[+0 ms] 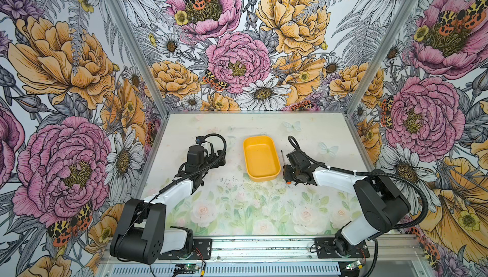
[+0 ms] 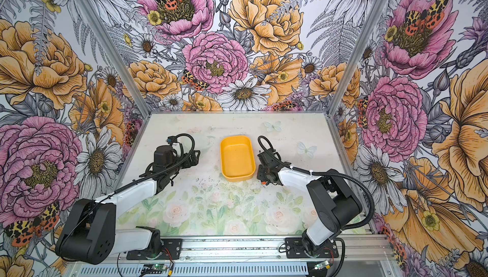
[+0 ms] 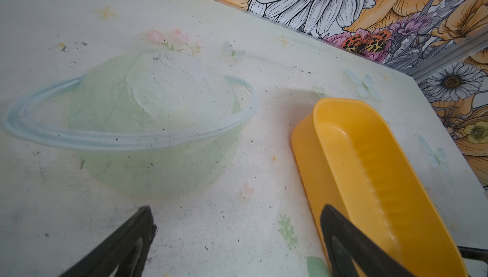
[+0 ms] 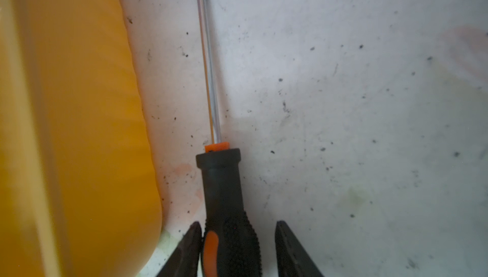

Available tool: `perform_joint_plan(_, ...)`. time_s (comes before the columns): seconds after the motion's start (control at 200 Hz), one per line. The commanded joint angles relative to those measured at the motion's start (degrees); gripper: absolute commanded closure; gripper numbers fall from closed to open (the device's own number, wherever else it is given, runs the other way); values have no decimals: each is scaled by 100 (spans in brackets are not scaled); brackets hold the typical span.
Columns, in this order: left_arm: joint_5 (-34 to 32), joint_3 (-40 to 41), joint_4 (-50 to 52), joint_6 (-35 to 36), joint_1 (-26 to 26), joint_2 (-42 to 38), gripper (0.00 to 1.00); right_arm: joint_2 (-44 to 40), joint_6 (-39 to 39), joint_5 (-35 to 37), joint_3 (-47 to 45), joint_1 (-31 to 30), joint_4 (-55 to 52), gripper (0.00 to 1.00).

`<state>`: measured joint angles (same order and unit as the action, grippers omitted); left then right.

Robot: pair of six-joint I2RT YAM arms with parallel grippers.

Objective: Put the screwdriver in the bin
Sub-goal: Pick up the screwdriver from the center of the table.

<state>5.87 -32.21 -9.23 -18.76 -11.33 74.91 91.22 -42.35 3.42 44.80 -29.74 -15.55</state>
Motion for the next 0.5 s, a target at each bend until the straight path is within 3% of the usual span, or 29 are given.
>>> perform_joint_plan(0.0, 126, 55, -105, -54, 43, -28, 1, 200, 141, 98, 16, -32, -28, 60)
perform_joint_plan(0.325, 172, 64, -52, -39, 114, -114, 1, 299, 359, -19, 4, -1, -59, 77)
perform_joint_plan(0.495, 170, 109, -21, -33, 157, -187, 1, 241, 418, -19, -51, 40, -74, 79)
